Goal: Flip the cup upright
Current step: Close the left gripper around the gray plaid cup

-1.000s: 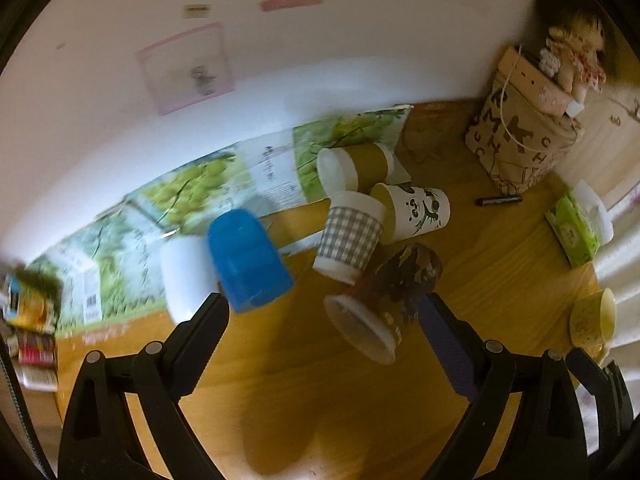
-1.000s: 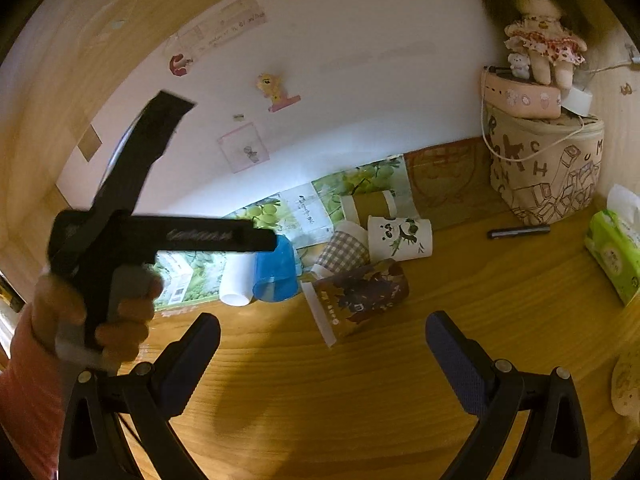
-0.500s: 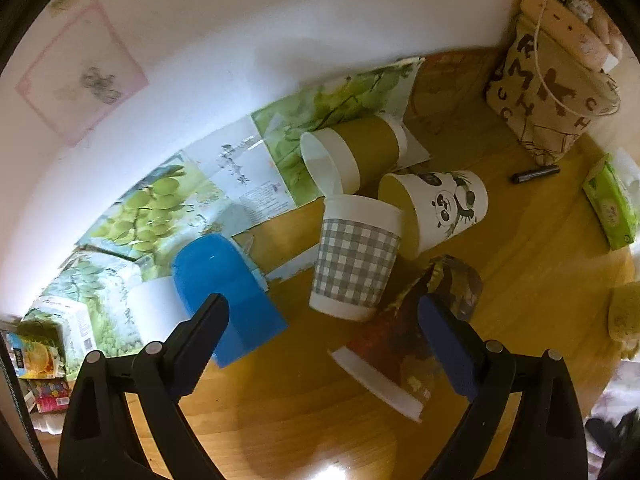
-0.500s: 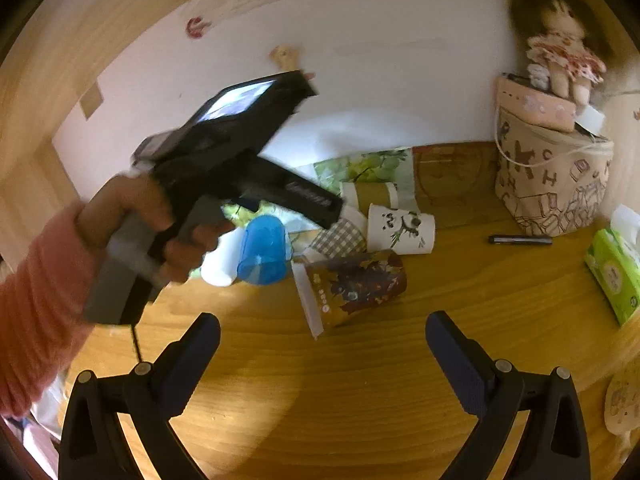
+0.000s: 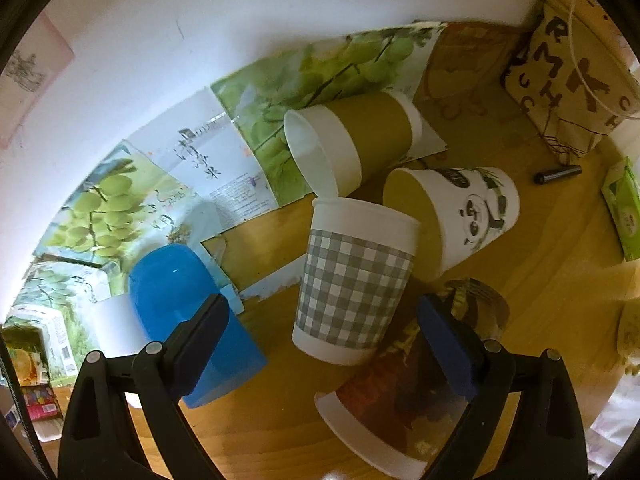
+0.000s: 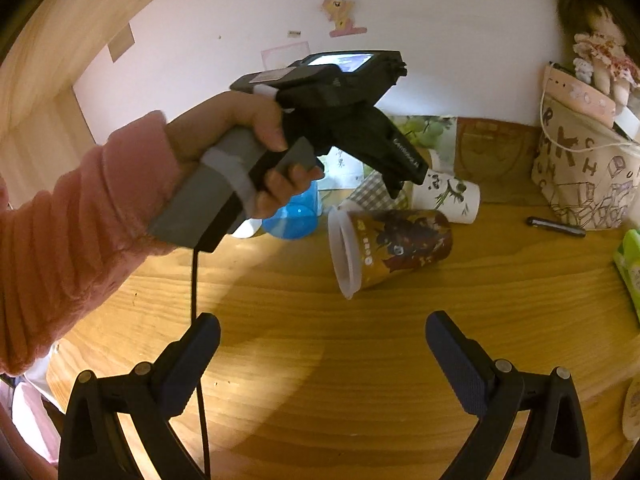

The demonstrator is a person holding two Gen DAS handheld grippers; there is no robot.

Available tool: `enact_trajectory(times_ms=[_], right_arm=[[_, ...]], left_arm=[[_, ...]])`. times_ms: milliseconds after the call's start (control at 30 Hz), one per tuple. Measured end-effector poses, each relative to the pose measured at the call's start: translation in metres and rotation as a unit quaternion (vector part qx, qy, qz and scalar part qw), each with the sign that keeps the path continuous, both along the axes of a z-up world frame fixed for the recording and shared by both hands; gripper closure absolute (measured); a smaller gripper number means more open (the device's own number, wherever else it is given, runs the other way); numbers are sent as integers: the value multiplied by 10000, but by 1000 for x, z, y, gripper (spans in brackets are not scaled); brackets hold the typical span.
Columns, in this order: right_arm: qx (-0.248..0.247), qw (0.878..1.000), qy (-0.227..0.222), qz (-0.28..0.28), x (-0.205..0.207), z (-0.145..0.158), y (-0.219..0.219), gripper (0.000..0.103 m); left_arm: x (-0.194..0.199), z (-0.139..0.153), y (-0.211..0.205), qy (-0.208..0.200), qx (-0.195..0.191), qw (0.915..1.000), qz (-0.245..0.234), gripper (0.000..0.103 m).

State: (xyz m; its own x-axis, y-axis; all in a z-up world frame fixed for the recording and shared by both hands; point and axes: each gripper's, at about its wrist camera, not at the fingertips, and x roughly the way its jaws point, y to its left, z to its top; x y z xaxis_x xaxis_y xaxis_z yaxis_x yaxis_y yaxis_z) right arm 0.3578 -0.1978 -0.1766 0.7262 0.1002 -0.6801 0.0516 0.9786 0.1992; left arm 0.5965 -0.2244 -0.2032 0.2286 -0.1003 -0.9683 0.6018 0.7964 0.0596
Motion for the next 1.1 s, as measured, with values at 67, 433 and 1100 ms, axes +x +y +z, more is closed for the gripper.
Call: enact_trajectory(times_ms=[67, 433, 1100], right_arm=[[57, 10000, 26, -9, 1, -3, 0, 0], [136, 9995, 202, -221, 3, -8, -12, 0], [63, 9992, 237, -306, 14, -10, -17, 0]], left_arm=[[3, -5, 1, 103, -15, 9999, 46, 7], [23, -24, 0, 617, -165, 9980, 31, 16], [20, -36, 1, 815, -164, 9964, 155, 37]])
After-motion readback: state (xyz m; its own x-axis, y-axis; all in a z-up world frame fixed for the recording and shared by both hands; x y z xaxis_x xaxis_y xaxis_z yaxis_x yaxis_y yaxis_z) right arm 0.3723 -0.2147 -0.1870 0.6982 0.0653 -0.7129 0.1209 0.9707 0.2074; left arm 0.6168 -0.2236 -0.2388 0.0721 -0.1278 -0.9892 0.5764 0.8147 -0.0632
